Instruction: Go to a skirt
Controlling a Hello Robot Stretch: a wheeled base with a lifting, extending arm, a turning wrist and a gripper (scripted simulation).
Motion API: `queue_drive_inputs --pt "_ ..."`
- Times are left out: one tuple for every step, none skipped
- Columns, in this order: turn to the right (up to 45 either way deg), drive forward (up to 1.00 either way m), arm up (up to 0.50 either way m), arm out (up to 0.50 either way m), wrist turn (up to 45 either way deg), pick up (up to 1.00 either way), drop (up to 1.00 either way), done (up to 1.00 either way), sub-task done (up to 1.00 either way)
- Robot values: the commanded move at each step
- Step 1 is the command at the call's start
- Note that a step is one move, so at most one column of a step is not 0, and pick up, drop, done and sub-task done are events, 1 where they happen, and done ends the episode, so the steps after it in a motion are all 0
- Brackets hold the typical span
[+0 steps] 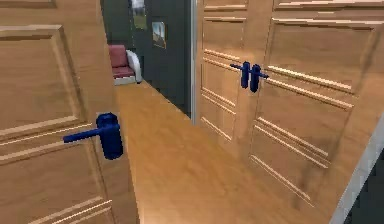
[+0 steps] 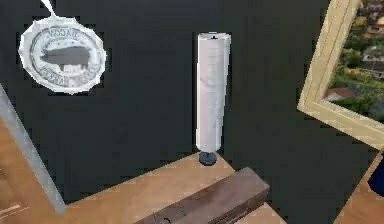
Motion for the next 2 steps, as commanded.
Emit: queue_drive_inputs --pt "-45.0 0.00 0.00 0.00 0.0 0.00 0.00 0.00 0.00" --pt "-45.0 0.00 0.00 0.00 0.0 0.00 0.00 0.00 0.00"
